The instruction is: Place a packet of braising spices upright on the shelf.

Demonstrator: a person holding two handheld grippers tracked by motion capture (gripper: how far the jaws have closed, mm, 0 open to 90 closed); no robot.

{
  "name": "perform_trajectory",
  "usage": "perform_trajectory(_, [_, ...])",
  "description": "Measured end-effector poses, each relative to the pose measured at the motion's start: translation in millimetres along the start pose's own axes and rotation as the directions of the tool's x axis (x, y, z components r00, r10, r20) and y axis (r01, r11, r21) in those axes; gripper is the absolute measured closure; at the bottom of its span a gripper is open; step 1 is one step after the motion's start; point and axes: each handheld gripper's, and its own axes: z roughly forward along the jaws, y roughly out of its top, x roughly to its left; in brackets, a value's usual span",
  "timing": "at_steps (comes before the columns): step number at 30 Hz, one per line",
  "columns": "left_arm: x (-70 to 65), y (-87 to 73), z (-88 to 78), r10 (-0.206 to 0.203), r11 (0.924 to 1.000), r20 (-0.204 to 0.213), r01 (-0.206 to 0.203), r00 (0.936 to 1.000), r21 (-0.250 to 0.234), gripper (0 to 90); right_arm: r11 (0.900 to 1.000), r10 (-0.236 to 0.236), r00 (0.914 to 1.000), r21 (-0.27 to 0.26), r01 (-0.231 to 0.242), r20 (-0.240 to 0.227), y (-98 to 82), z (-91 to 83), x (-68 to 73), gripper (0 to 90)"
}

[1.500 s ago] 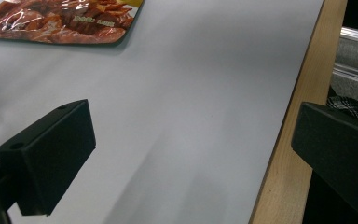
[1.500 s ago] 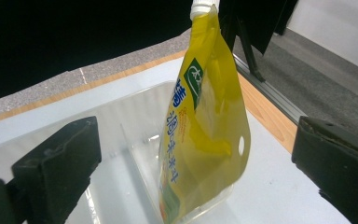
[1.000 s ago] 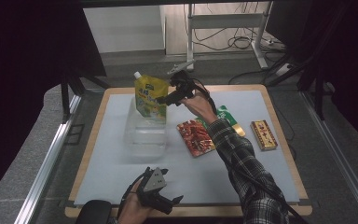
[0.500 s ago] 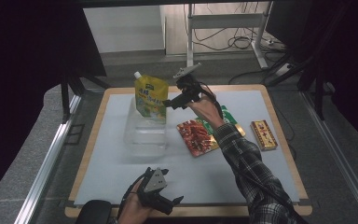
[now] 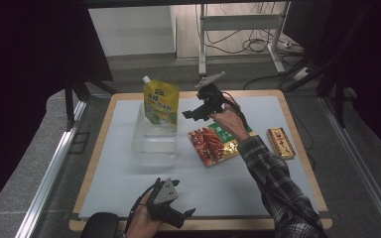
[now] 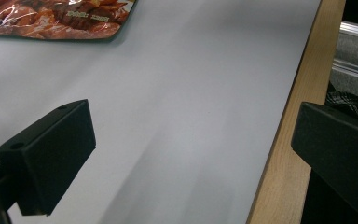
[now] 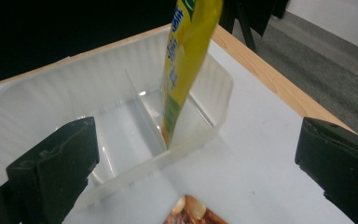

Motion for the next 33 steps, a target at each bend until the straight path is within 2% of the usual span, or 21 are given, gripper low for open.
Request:
perform_trajectory(4, [-0.1, 0.0, 0.3, -0.002, 1.0000, 0.001, 0.002, 1.0000, 0.004, 0.0, 1.000, 0.026, 0.9997, 0.008, -0.026, 0.002, -9.3, -7.0, -3.4, 0.0])
perform_trajectory(12, [0.2, 0.0, 0.6, -0.004, 1.0000, 0.003, 0.004, 1.0000, 0.005, 0.0, 0.999, 0.042, 0.9988, 0.020, -0.043, 0.024, -25.4, -20.2, -8.8, 0.5])
perform_trajectory(19, [-0.1, -0.1, 1.3, -0.002, 1.0000, 0.003, 0.002, 1.0000, 0.005, 0.0, 0.997, 0.070, 0.9972, 0.020, -0.071, 0.023, -42.2, -29.6, -13.1, 0.6])
perform_trajectory(26, [-0.4, -0.1, 1.6, -0.002, 1.0000, 0.002, 0.002, 1.0000, 0.006, 0.0, 0.996, 0.083, 0.9963, 0.034, -0.084, 0.024, -54.1, -35.9, -15.1, 1.7])
perform_trajectory(33, [-1.2, 0.1, 2.0, 0.009, 0.9999, 0.003, -0.009, 1.0000, 0.009, 0.0, 0.994, 0.089, 0.9947, 0.053, -0.092, 0.050, -66.8, -41.9, -15.9, 2.1])
